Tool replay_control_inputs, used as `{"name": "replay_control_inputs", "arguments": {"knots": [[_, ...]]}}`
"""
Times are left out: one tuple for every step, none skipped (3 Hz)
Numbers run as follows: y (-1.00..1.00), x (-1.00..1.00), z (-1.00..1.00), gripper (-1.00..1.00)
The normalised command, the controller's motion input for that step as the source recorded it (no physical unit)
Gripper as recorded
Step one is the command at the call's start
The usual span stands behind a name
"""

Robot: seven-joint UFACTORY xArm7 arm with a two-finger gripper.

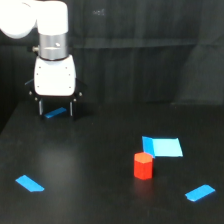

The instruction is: Pick up the red object from the table

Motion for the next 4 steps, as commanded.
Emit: {"name": "replay_control_inputs", "arguments": {"knots": [[-0.69, 0.9, -0.29, 0.96], [-0.75, 0.97, -0.34, 1.0], [-0.76, 1.0, -0.16, 1.0], [-0.7, 0.98, -0.07, 0.94]]}}
